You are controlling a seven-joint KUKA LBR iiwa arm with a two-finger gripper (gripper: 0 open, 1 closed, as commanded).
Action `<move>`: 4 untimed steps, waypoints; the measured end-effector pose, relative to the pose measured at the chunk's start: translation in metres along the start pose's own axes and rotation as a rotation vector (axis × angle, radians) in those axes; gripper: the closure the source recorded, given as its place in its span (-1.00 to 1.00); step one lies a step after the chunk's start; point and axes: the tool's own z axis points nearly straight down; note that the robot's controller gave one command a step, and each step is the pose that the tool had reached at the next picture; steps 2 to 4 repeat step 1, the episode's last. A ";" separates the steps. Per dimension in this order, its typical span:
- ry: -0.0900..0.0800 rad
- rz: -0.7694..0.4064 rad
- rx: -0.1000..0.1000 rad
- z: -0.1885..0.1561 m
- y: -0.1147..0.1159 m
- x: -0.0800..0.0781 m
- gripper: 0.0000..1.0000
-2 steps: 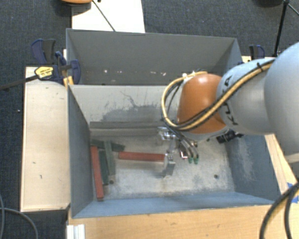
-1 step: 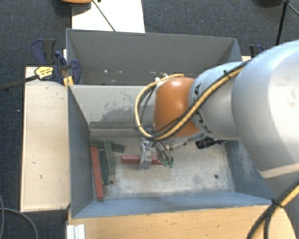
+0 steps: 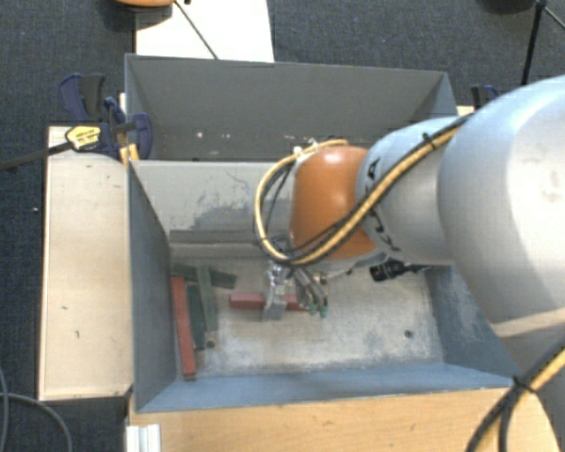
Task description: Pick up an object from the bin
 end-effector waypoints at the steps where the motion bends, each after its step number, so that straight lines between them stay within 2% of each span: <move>1: 0.000 -0.023 0.001 -0.141 -0.025 -0.018 1.00; 4: 0.000 -0.023 0.001 -0.141 -0.025 -0.018 1.00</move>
Offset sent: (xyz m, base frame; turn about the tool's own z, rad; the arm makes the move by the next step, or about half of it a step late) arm 0.0000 0.0000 0.0000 0.0000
